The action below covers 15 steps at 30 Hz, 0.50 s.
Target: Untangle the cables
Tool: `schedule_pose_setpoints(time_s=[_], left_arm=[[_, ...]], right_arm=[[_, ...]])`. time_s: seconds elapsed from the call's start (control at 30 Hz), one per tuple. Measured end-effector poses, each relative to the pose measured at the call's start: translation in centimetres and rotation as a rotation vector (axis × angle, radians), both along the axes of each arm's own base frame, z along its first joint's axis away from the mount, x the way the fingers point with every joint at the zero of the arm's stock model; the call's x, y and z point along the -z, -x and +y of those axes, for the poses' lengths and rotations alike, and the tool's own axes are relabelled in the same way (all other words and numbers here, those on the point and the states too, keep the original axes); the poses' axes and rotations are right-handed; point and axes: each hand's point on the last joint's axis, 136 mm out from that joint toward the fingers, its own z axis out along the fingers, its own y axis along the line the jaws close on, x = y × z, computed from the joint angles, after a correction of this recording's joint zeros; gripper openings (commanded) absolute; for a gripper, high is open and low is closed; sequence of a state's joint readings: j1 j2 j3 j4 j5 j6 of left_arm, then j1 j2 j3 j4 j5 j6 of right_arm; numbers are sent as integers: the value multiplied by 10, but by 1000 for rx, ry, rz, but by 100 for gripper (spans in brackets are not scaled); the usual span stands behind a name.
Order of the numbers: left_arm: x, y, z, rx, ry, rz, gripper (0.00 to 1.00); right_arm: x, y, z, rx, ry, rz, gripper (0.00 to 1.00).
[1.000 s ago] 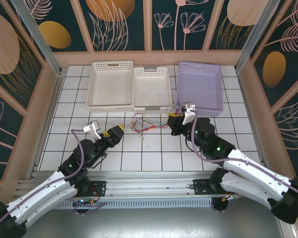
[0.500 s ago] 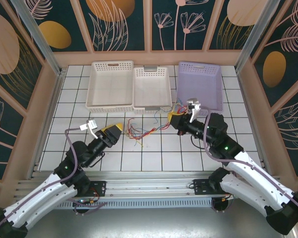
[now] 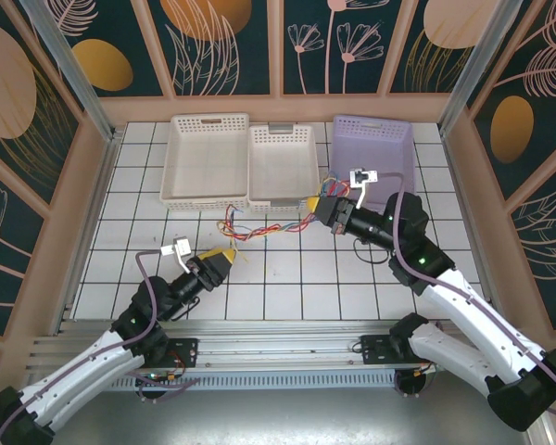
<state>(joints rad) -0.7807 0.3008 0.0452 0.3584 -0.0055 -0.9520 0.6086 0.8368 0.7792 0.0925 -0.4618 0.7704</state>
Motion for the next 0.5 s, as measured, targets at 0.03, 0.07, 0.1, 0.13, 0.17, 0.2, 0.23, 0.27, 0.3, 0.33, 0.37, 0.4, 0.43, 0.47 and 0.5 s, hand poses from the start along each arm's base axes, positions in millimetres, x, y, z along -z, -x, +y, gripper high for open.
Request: schedule_pose_setpoints(time_s=[0.03,0.07,0.1,0.13,0.17,0.2,0.23,0.27,0.3,0.33,0.37,0.4,0.43,0.47,0.5], left_arm=[[1,0,0,0,-3,-9,78],[1,1,0,0,-7,-16,78],[2,1,1,0,-12,-27,78],[2,1,1,-1,-15,-36,78],[3,1,1,-1,-18,-43,79],[2,1,1,-2,-19,-54,79],[1,2,2,-2,-20,-63,79],[0,2,2,-4,-21,-73,80],[-2,2,2,-6,-20,-87,80],[-5,2,3,-7,-19,-98,81],[-7,2,3,-8,-18,-109,82],[-8,3,4,-9,-20,-118,82],[-9,3,4,-10,-24,-126,83],[-9,3,4,-10,-29,-134,83],[-10,3,4,-11,-32,-141,83]], right_arm=[[-3,0,1,-5,-11,14,0],[-4,1,2,-10,-18,24,0],[-5,1,2,-14,-25,39,0],[-6,1,3,-19,-30,52,0],[-6,1,4,-25,-35,65,0],[-6,2,5,-31,-39,80,0],[-5,2,6,-36,-42,95,0],[-4,2,7,-40,-46,107,0],[-3,3,7,-45,-49,122,0],[-3,3,8,-50,-52,132,0],[-2,4,9,-55,-55,143,0],[-2,5,9,-58,-59,154,0],[-2,5,9,-62,-62,162,0],[-1,6,10,-68,-67,173,0],[-1,7,10,-73,-71,184,0]])
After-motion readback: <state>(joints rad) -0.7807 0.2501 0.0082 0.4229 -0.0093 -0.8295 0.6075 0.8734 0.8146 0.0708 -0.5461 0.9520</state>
